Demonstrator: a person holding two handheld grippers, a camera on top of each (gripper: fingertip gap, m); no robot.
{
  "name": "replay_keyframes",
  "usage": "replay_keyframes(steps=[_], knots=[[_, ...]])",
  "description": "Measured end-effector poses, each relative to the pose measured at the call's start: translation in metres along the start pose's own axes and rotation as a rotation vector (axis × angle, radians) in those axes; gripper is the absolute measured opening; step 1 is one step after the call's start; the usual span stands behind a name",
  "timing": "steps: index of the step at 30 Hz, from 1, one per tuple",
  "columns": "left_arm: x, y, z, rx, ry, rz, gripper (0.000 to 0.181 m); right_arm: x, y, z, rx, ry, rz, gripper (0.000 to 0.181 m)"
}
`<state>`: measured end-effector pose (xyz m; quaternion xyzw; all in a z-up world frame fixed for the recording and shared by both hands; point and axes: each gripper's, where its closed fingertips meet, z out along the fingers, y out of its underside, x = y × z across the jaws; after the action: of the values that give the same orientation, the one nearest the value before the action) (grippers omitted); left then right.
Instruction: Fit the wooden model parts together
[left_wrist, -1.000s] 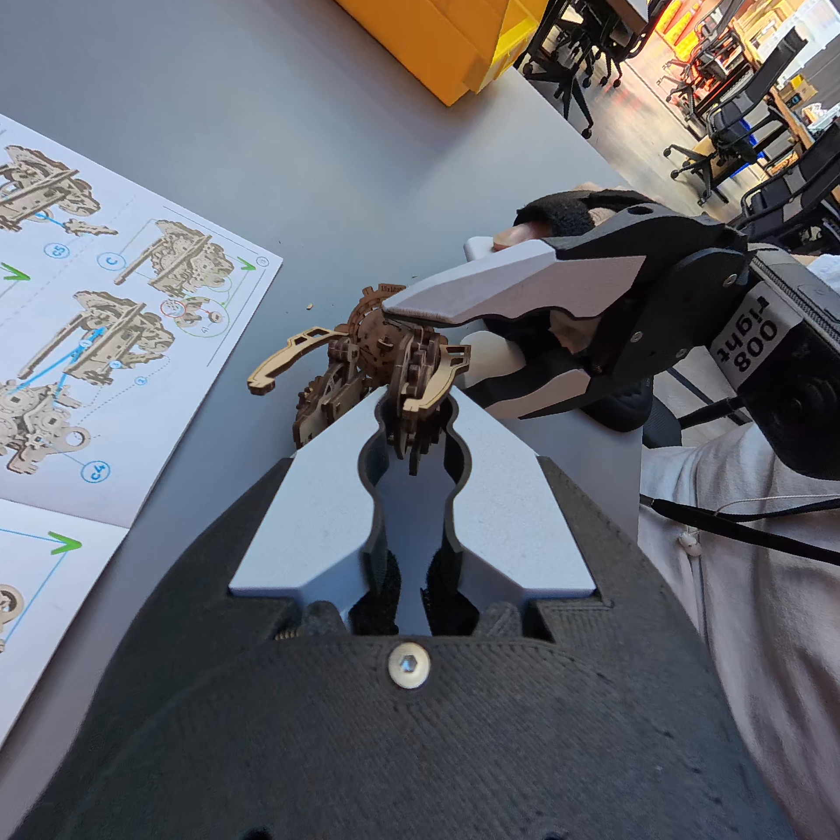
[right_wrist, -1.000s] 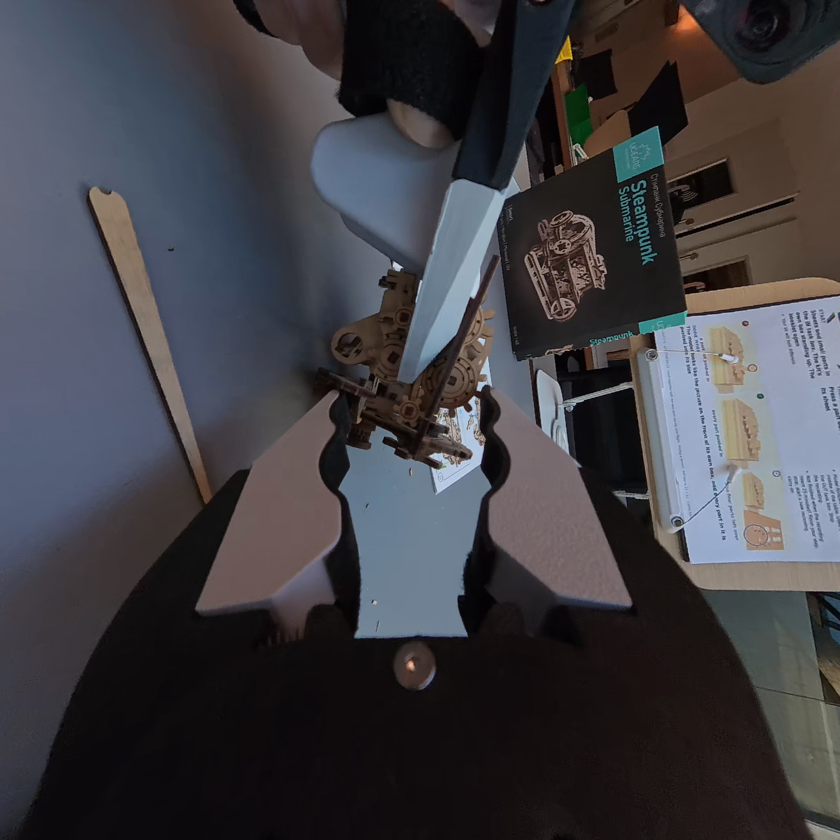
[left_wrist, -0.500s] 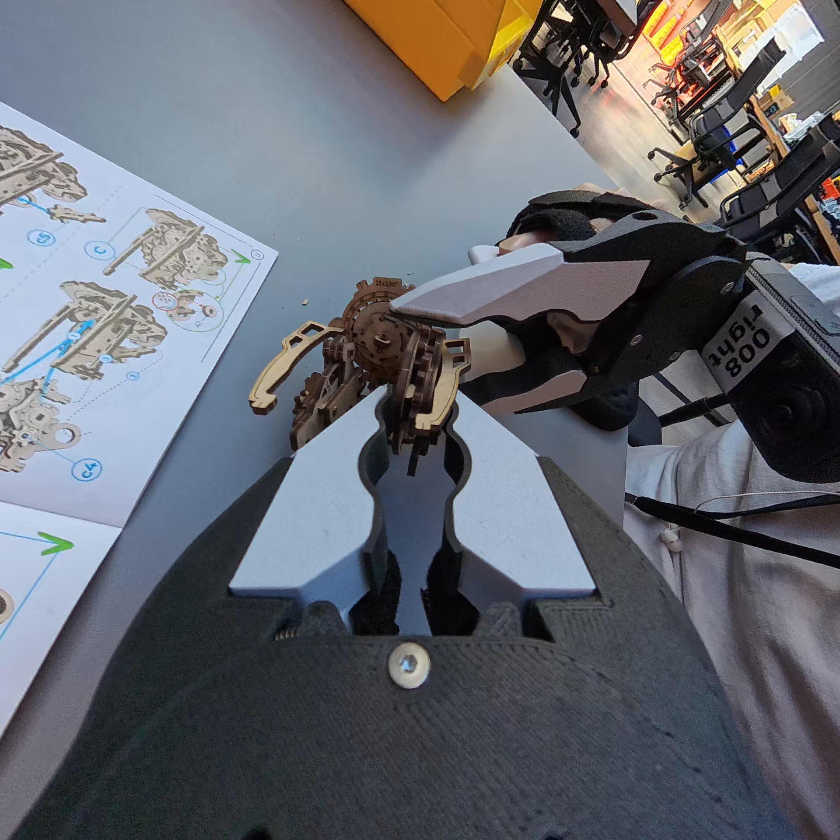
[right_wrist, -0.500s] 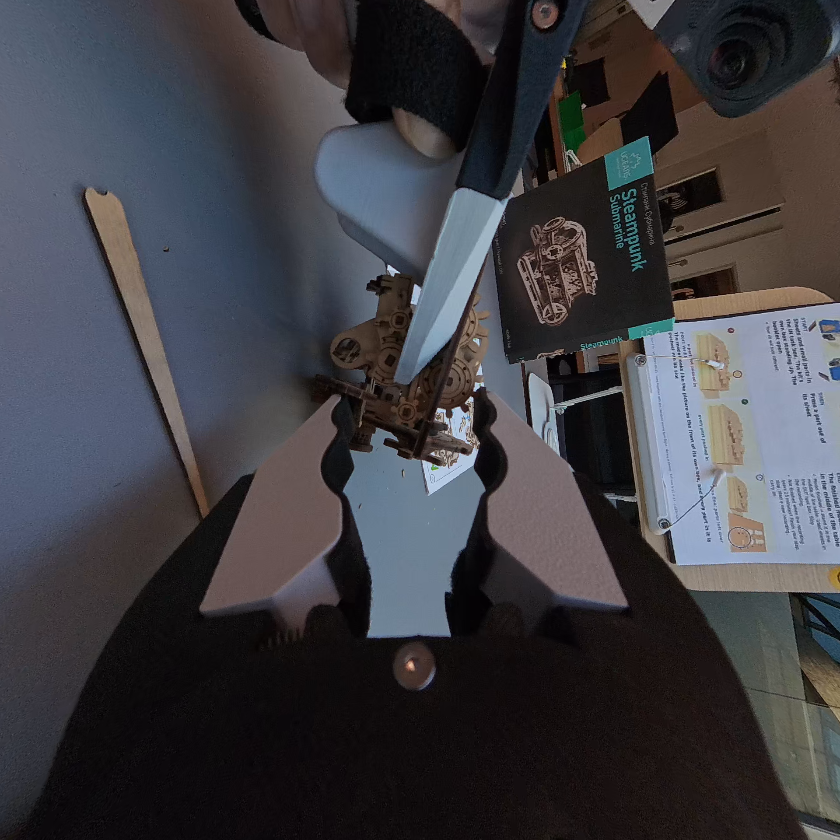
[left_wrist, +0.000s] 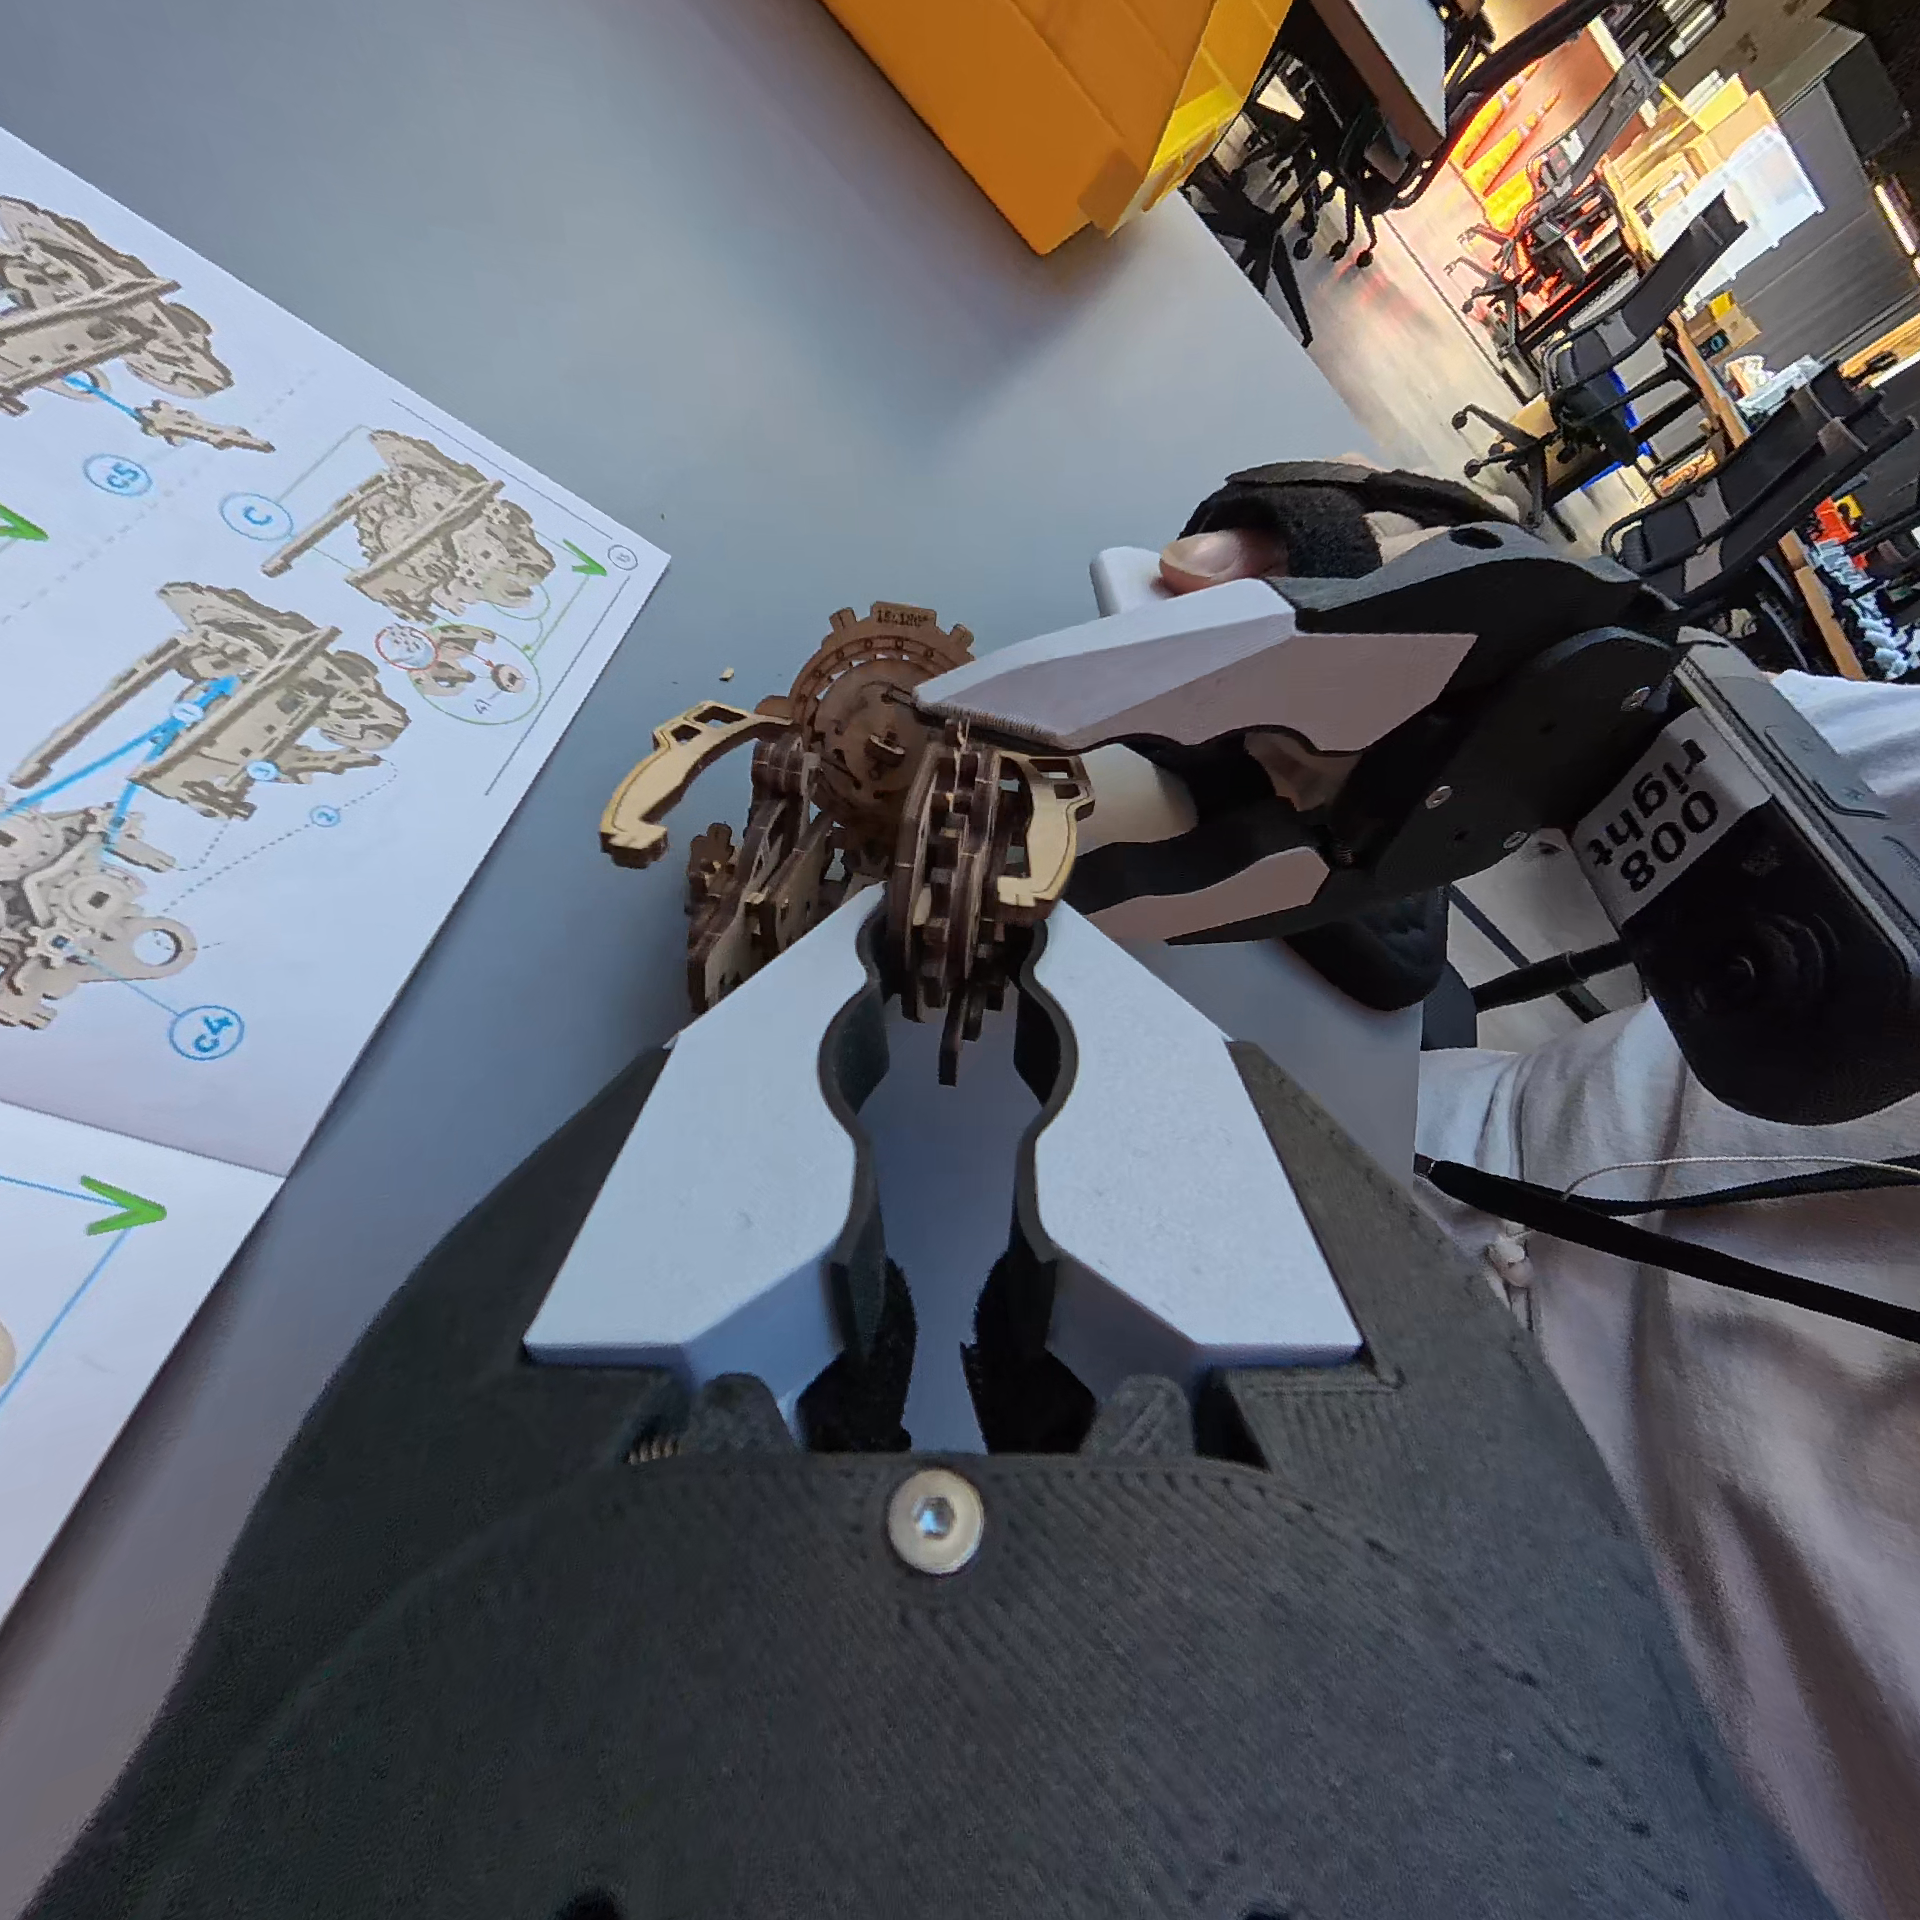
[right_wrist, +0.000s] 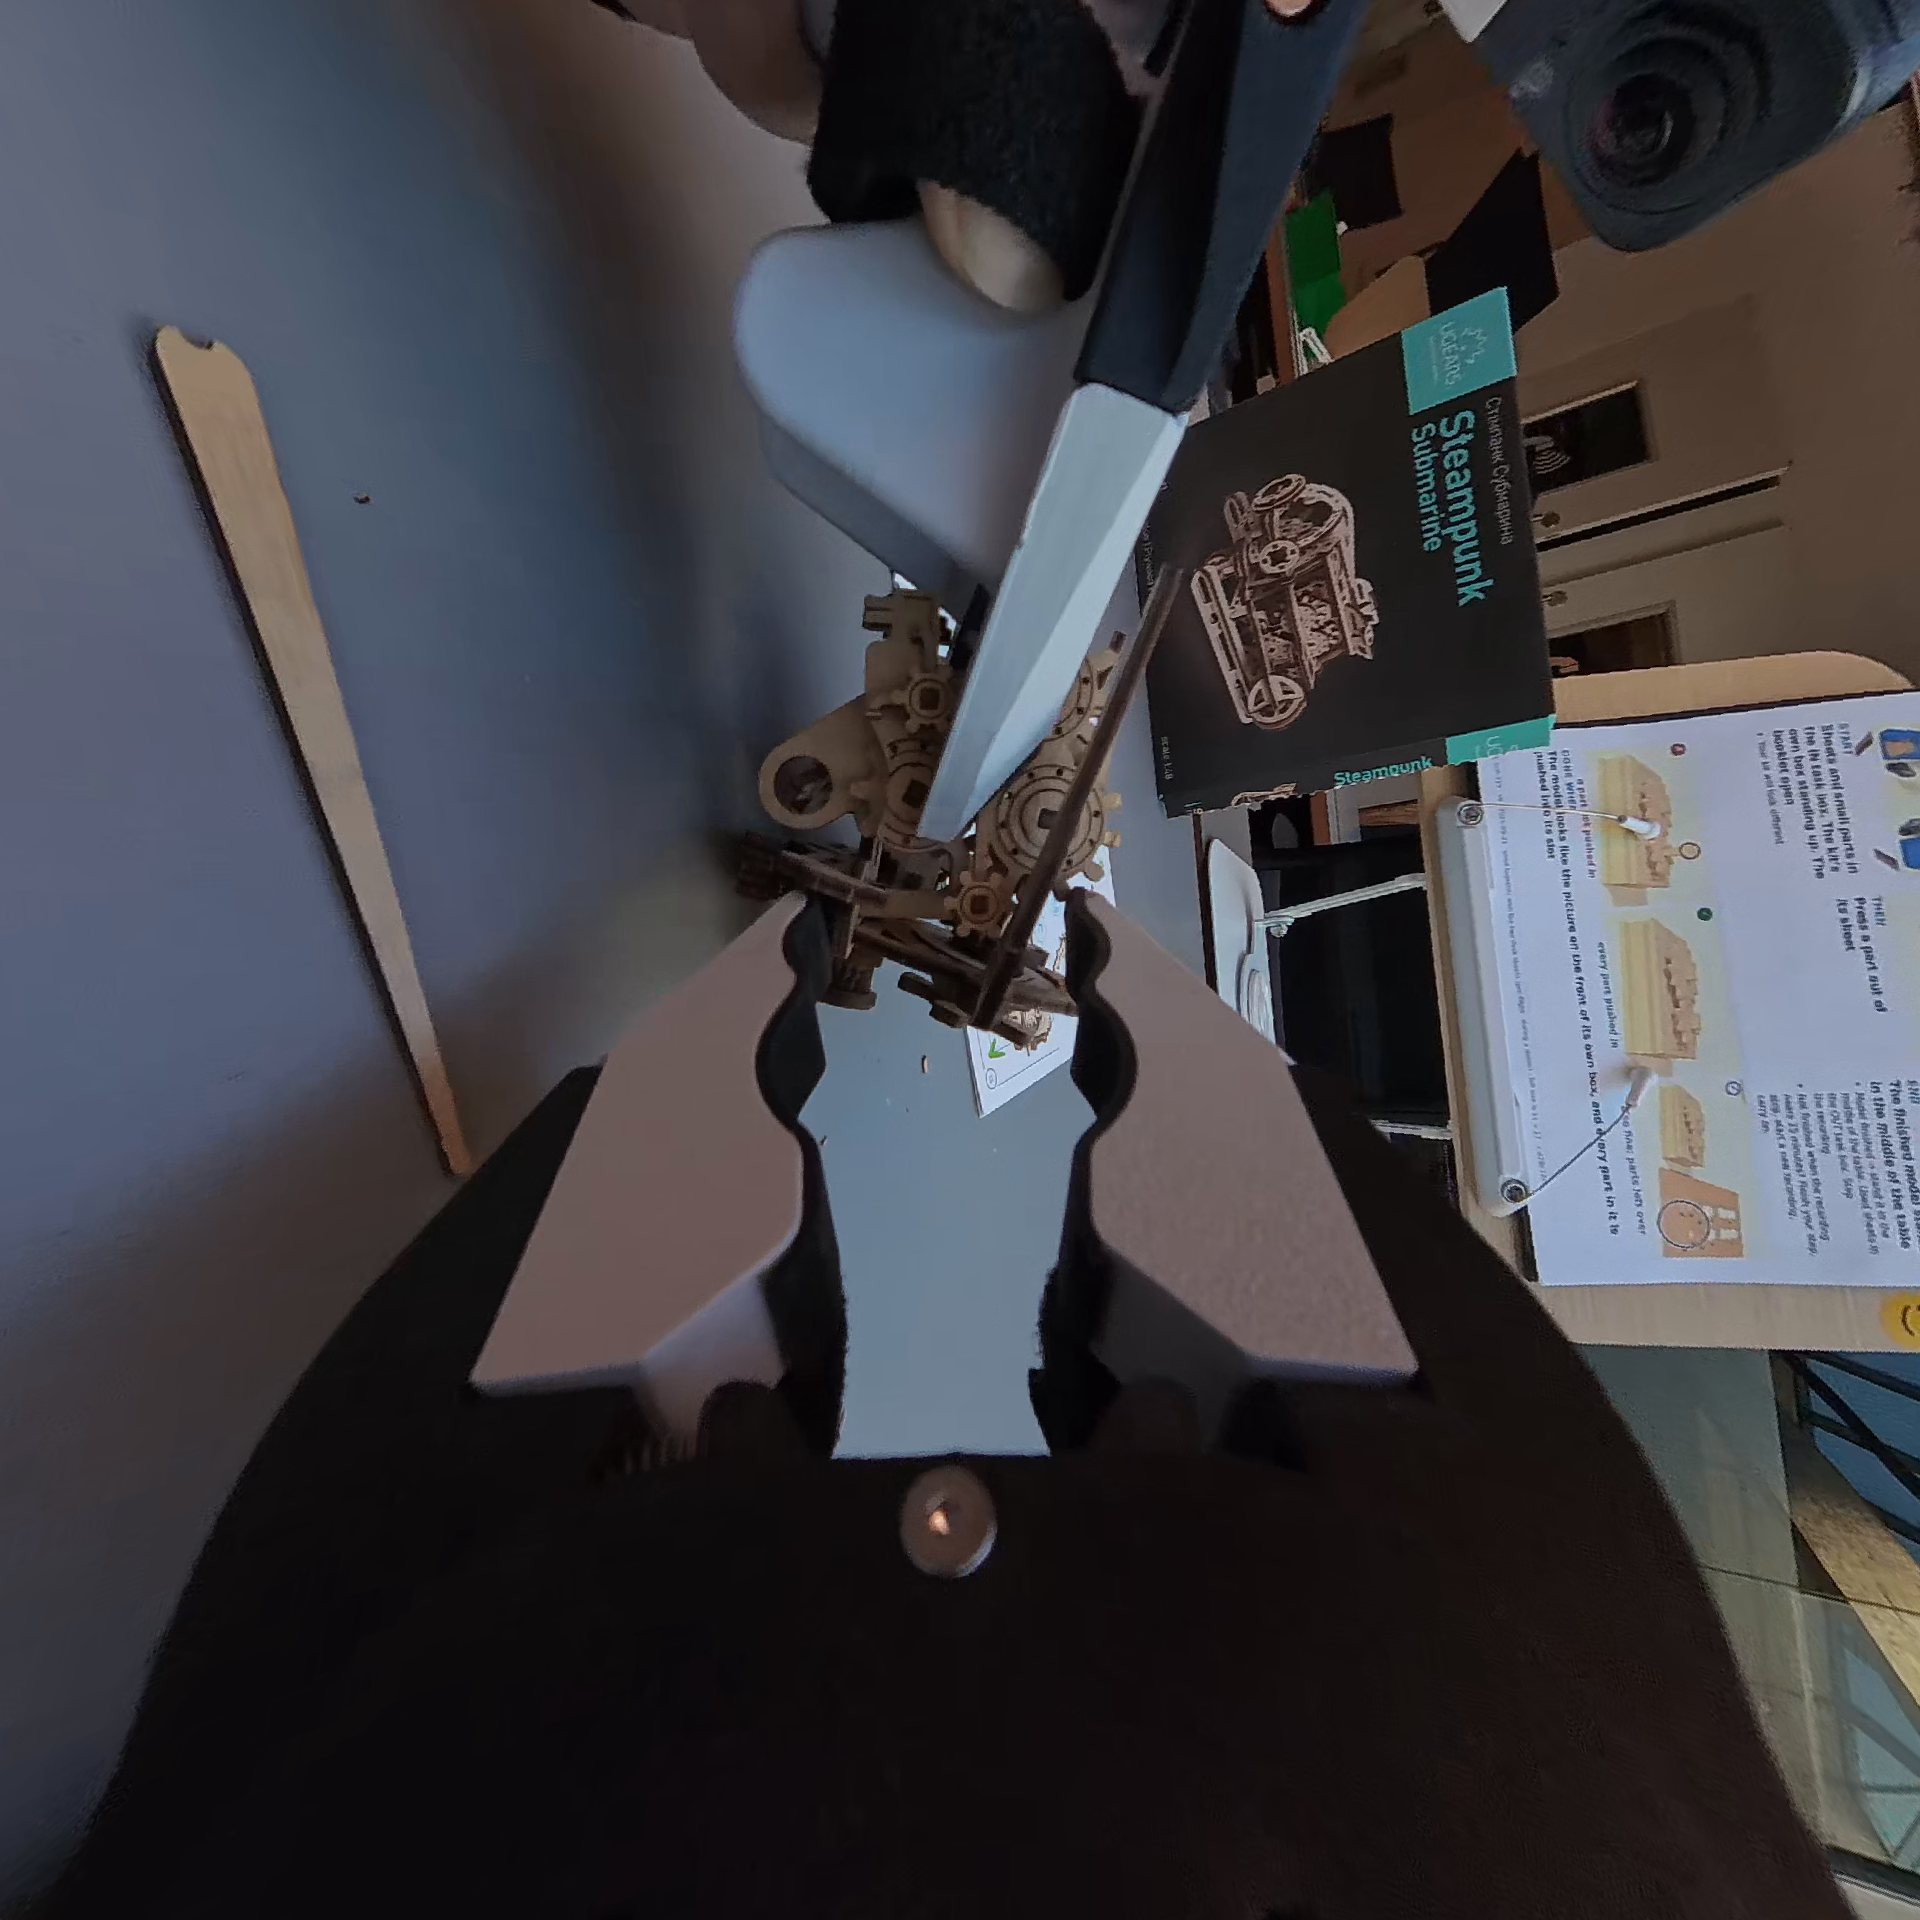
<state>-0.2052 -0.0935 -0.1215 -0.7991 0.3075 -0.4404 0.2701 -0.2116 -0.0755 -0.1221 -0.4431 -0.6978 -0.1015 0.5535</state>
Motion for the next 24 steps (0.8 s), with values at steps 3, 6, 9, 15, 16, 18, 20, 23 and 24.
replay_keyframes(steps=[3, 6, 9, 15, 16, 18, 20, 23, 24], knots=[[0.0002, 0.0001, -0.0001, -0.012, -0.014, 0.022, 0.018, -0.0003, -0.0005, 0.0001, 0.009, -0.018, 0.034, 0.044], [0.0001, 0.0, 0.0006, -0.018, -0.021, 0.032, 0.018, -0.0003, 0.0004, 0.0002, 0.01, -0.026, 0.043, 0.044], [0.0001, 0.0002, 0.0005, -0.031, -0.034, 0.057, 0.018, 0.0003, 0.0, -0.0001, 0.007, -0.014, 0.016, 0.044], [0.0008, -0.0009, -0.0005, -0.033, -0.047, 0.077, 0.018, 0.0014, 0.0001, -0.001, 0.005, -0.009, 0.002, 0.041], [0.001, -0.0005, -0.0007, -0.035, -0.047, 0.08, 0.018, 0.0015, -0.0002, -0.0013, 0.006, -0.006, -0.006, 0.04], [0.0012, -0.0006, -0.0014, -0.033, -0.047, 0.083, 0.018, 0.0019, -0.0009, -0.0017, 0.008, -0.001, -0.013, 0.04], [0.0011, -0.0006, -0.0016, -0.029, -0.045, 0.08, 0.017, 0.0019, -0.0011, -0.0017, 0.009, -0.002, -0.009, 0.039], [0.0007, 0.0007, -0.0019, -0.039, -0.045, 0.076, 0.018, 0.0014, -0.0013, -0.0009, 0.015, -0.013, 0.017, 0.041], [0.0003, 0.0003, -0.0018, -0.039, -0.049, 0.078, 0.018, 0.0013, -0.0008, -0.0002, 0.013, -0.018, 0.033, 0.041]])
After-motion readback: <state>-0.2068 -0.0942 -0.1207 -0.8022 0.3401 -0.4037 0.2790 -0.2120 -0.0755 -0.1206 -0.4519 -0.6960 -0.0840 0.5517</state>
